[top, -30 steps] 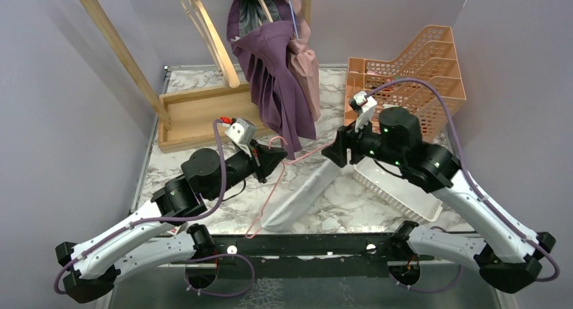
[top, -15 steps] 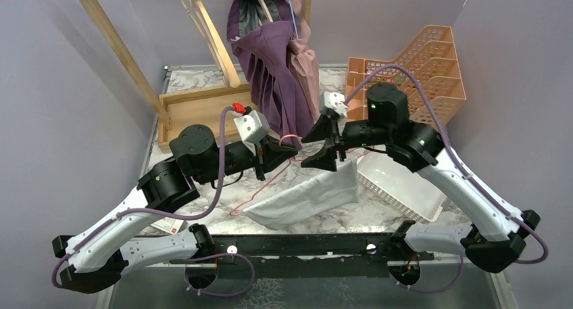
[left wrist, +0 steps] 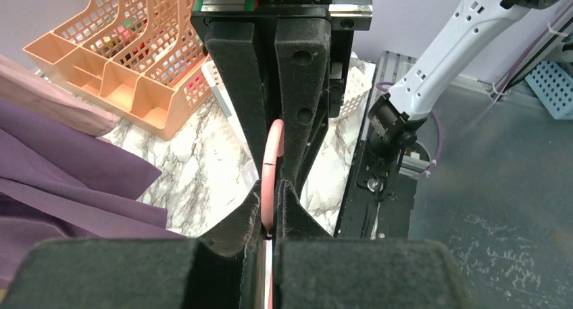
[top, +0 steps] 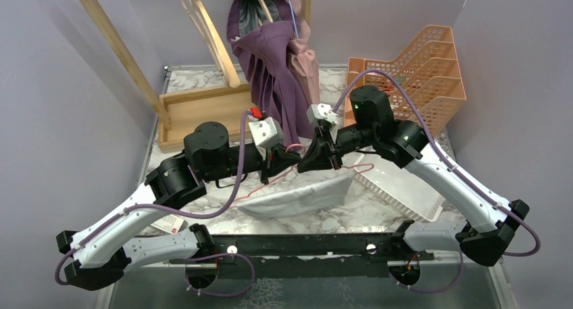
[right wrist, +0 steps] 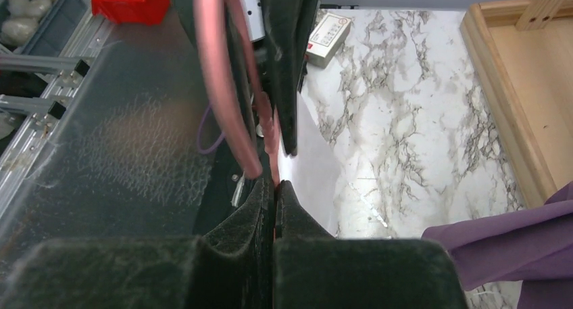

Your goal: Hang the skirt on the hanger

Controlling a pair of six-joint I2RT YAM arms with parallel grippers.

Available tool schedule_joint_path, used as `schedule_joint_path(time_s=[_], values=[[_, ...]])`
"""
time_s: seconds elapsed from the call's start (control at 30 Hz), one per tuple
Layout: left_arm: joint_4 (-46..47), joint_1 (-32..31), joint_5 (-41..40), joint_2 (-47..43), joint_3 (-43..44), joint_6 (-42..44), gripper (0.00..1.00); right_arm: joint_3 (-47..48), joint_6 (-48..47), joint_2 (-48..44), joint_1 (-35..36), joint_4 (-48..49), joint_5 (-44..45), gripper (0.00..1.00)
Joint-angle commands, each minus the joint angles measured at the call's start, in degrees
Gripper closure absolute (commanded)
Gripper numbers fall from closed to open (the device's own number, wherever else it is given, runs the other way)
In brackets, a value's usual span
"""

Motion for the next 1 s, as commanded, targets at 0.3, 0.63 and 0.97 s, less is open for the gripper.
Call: schedule_joint_path(time_s=[0.3,0.63,0.97], values=[[-0.1,-0.1,-7.0,-10.7,-5.1,-6.3,0.41,-7.9,7.6,-12.7,0.2,18.1,3.3,0.99],[-9.2,-0.1,4.5,-11.6,-7.3,-5.1,0.39,-3.5,6.6,-11.2,0.2,14.2,3.4,0.99],[-13.2,-0.1,-1.2,-10.8,-7.1,-0.5,0.66,-3.0,6.3,-11.0,0.2,13.5,2.0,0.99]])
